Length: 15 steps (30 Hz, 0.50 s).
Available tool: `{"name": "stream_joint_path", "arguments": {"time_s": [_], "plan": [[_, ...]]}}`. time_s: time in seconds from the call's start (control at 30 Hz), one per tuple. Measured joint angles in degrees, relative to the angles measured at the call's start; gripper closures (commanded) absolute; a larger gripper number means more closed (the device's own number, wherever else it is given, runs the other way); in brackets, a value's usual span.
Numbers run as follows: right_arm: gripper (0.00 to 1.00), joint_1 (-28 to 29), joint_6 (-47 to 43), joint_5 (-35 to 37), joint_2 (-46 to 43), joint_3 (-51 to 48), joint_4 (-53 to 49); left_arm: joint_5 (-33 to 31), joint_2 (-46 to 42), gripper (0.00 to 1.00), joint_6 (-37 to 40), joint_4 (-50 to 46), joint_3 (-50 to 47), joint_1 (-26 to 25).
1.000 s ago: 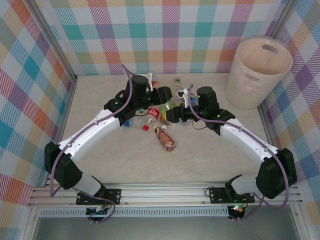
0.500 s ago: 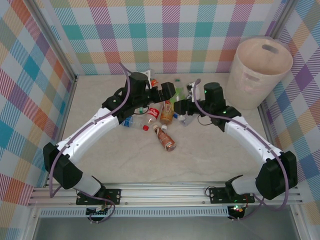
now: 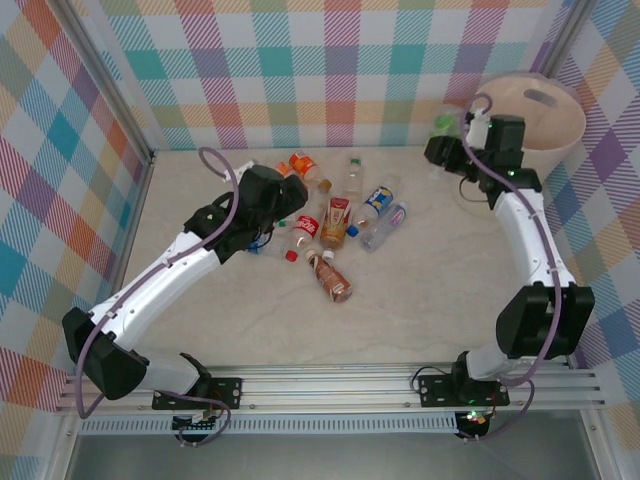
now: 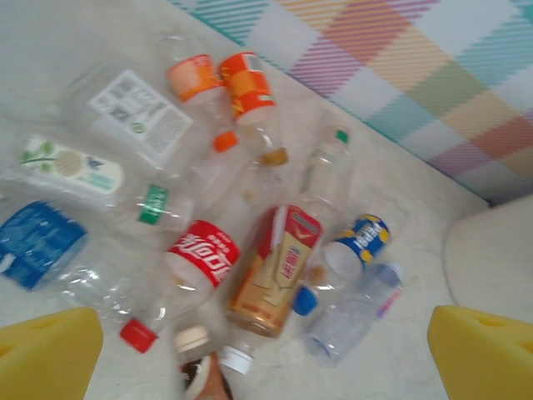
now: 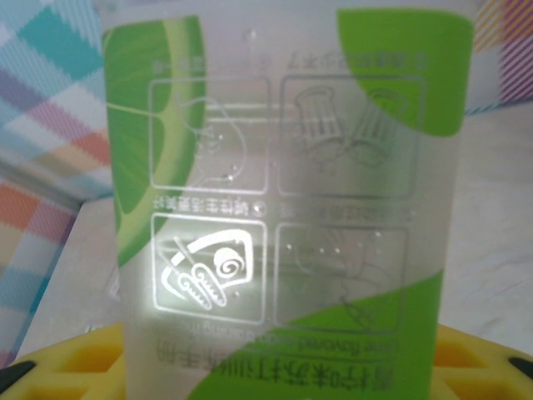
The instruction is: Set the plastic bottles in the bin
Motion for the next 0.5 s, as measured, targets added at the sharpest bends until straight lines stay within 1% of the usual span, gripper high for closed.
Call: {"name": "stream_joint_path", "arguments": {"time_s": [0.2,0.37,0.5], "plan": [[0.47,-5.57,2.08,0.04,5.79,10.27,-0.11,-3.74,-1.99,0.0,-4.9,-1.79,-5.64,0.0],[0.47,-9.57,6.75,0.37,9.51,13.84,2.21,-5.2,-1.99,0.0,-6.75,-3.06,-6.19,0.04],[0.46,-13.53,12.0,-1.51,12.76,15.08,4.92,-5.66,-1.99,0.0,-7.43,-3.08,-6.19,0.07]]}}
